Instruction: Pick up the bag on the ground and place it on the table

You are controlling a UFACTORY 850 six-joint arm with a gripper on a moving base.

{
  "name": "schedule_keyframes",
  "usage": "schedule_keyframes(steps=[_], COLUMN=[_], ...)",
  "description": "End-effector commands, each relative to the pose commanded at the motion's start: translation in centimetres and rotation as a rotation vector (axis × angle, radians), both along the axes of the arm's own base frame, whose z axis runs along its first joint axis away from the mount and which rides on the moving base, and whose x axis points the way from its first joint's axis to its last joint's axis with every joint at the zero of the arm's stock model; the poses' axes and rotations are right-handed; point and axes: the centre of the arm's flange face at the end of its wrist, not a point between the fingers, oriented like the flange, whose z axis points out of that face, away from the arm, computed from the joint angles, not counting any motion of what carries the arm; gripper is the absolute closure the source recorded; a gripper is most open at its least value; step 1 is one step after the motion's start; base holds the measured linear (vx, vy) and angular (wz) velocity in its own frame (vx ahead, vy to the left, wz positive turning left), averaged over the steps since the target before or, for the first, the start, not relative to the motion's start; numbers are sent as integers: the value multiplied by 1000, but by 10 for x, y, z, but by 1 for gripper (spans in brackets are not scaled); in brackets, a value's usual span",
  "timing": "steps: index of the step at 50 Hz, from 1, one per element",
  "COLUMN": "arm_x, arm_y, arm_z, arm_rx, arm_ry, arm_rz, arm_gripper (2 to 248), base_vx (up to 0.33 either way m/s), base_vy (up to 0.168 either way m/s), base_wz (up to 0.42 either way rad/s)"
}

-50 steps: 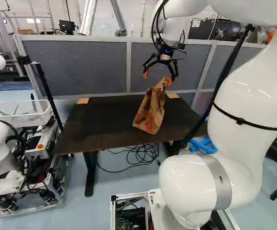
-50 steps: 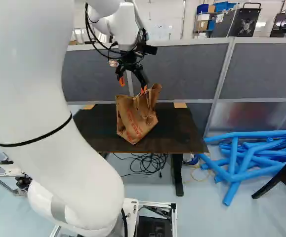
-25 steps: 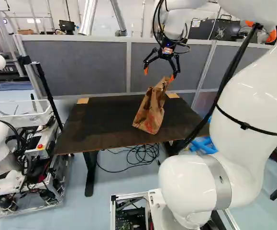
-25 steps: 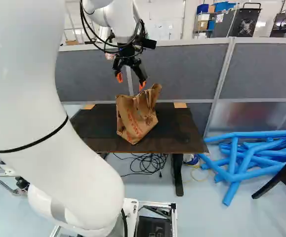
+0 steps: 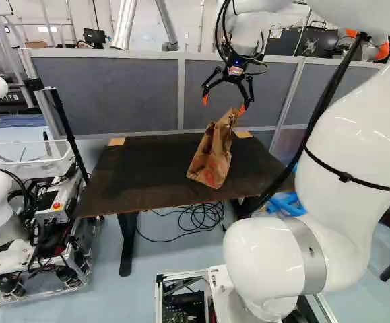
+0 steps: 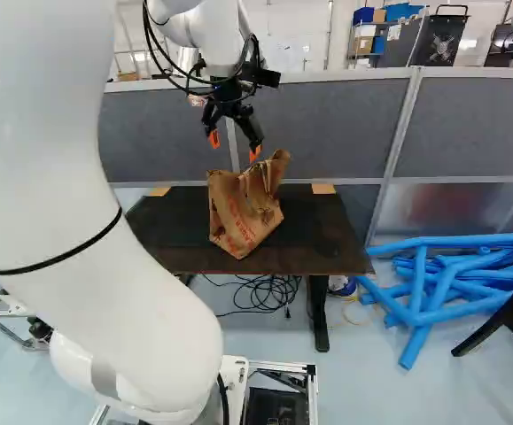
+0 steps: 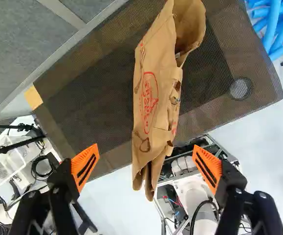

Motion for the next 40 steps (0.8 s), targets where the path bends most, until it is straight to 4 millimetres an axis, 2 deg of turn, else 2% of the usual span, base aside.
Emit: schedule_keyframes(steps=[17, 40], arm_x=[0, 0], arm_y=[0, 0], arm_z=[0, 0], arm_rx=[0, 0], arm_ry=[0, 0], arm_rz=[0, 0], arm_gripper=[3, 3], base_vx=[-77, -158], base_vy=[-2, -4], base_wz=[2, 5])
